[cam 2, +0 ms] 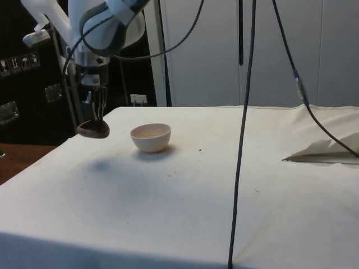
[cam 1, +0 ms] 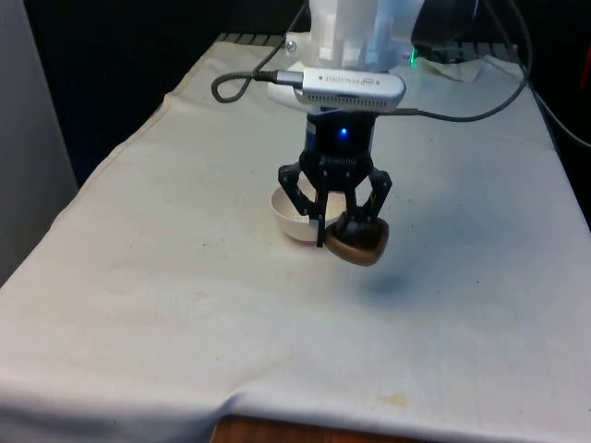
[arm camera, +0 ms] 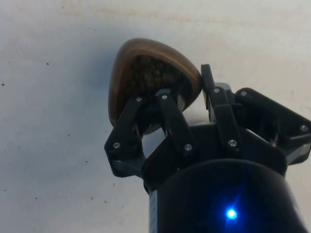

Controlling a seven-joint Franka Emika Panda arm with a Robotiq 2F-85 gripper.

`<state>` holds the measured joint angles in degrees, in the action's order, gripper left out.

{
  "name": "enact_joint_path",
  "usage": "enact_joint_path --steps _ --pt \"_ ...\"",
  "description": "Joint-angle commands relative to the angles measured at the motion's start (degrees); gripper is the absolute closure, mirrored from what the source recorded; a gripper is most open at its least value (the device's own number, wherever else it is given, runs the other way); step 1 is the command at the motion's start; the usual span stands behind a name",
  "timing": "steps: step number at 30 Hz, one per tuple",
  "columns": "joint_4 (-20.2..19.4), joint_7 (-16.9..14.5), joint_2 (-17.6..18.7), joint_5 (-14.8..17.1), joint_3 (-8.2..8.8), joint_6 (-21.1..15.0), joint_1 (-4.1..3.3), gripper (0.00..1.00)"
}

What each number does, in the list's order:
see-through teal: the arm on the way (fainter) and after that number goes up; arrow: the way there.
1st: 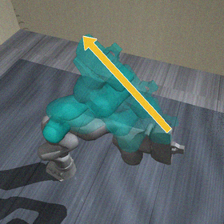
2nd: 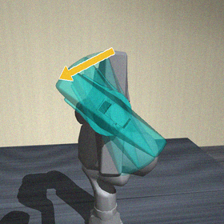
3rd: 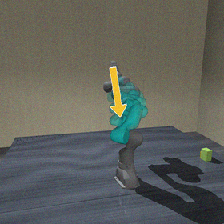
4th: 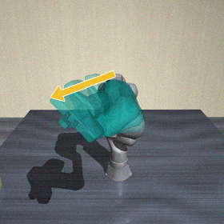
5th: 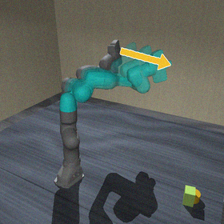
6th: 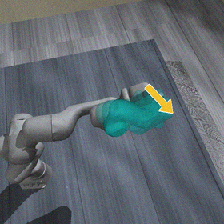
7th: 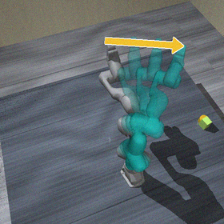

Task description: Pour the coffee beans from the cup into the bowl.

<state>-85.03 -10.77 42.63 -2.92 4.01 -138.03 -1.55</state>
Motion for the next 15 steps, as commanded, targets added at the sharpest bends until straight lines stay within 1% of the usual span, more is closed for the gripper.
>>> enact_joint_path --steps 1,2,5,6,10,11,12,15 --pt "-0.3 -0.1 -0.3 0.0 0.11 0.0 0.0 0.95" --pt "-1.2 -0.2 -1.2 -0.3 0.34 -0.4 -0.06 0.95" --pt "-2.1 -0.6 -2.2 -0.2 0.57 -0.5 0.0 0.95" --pt "-2.7 -0.9 -2.9 -0.2 0.74 -0.6 0.11 0.95" --pt "-3.9 -1.5 -4.1 -0.2 1.2 -1.0 0.11 0.95" --pt "-3.3 -1.3 -3.6 0.0 1.26 -0.2 0.0 0.95" --pt "-4.2 -1.6 -4.3 -0.1 1.38 -1.1 0.11 0.95" --pt "-5.3 -2.2 -5.4 -0.1 1.89 -1.5 0.17 0.95"
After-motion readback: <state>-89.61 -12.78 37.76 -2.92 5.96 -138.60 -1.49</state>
